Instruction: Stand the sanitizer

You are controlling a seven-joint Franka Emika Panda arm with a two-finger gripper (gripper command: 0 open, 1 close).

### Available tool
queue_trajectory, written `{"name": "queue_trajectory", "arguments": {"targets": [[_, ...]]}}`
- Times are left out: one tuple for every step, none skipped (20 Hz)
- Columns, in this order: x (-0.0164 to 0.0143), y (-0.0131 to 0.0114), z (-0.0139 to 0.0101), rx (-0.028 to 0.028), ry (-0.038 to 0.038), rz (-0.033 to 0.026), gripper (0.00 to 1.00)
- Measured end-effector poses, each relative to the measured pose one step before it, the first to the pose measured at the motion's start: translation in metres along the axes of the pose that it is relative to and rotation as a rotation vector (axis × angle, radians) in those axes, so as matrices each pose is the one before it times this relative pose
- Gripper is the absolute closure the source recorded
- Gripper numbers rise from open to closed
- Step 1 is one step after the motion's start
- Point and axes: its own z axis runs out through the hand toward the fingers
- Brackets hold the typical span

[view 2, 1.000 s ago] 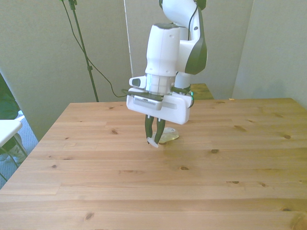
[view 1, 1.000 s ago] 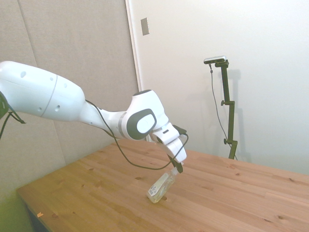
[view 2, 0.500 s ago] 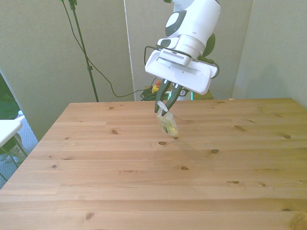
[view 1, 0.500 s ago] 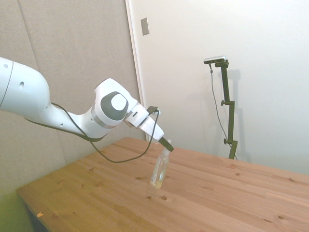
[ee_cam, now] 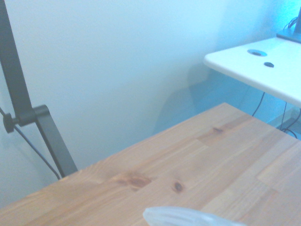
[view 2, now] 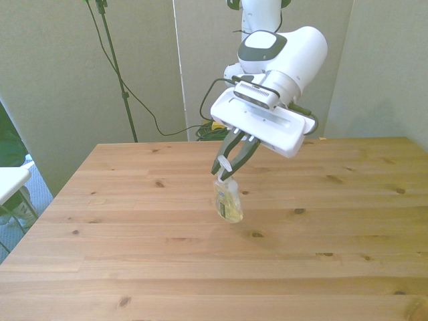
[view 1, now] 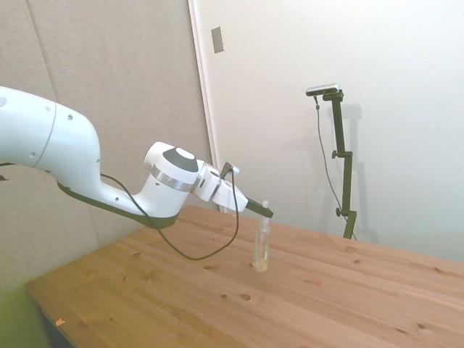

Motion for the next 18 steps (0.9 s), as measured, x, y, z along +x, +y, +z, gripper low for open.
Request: {"name": "queue_trajectory", "arguments": {"targets": [[-0.00753, -0.00283, 0.00336, 0.01142, 0.00604, 0.00479, 1.0], [-0.00729, -0.00135, 0.00288, 0.01127, 0.00572, 0.00484, 1.0], [-0.00564, -0.00053, 0.0027, 0.00909, 0.00764, 0.00374, 1.0], [-0.00495, 0.00051, 0.00239, 0.00567, 0.00596, 0.00125, 1.0], [-0.00435, 0.00176, 0.00245, 0.0012, 0.00219, 0.00145, 1.0], [-0.00345, 0.00175, 0.00194, 0.00273, 0.00193, -0.00122, 1.0], [-0.00218, 0.00116, 0.00117, 0.00551, 0.00368, 0.00233, 1.0], [-0.00127, 0.00106, 0.00086, 0.00647, 0.00457, 0.00281, 1.0], [-0.00124, 0.00134, 0.00058, 0.0034, 0.00208, 0.00346, 1.0], [-0.0013, 0.00174, 0.00038, -0.00055, -0.00089, 0.00059, 0.0], [-0.00016, 0.00017, -0.0001, 0.00123, -0.00082, -0.00077, 0.0], [-0.00002, -0.00007, -0.00023, 0.0014, -0.00182, 0.00013, 0.0], [0.00017, -0.00002, -0.00001, 0.0008, -0.00137, 0.00066, 0.0], [-0.00004, 0.00008, -0.00008, 0.00065, -0.00155, 0.00031, 0.0], [0.00001, 0.00012, -0.00023, 0.00094, -0.00211, 0.00048, 0.0], [0.00001, 0.00023, -0.00031, 0.00088, -0.0023, 0.00046, 0.0], [0.00014, 0.0006, -0.00054, 0.00072, -0.00299, 0.00017, 0.0], [0.00054, 0.00097, -0.00077, 0.00115, -0.0046, 0.00048, 0.0]]}}
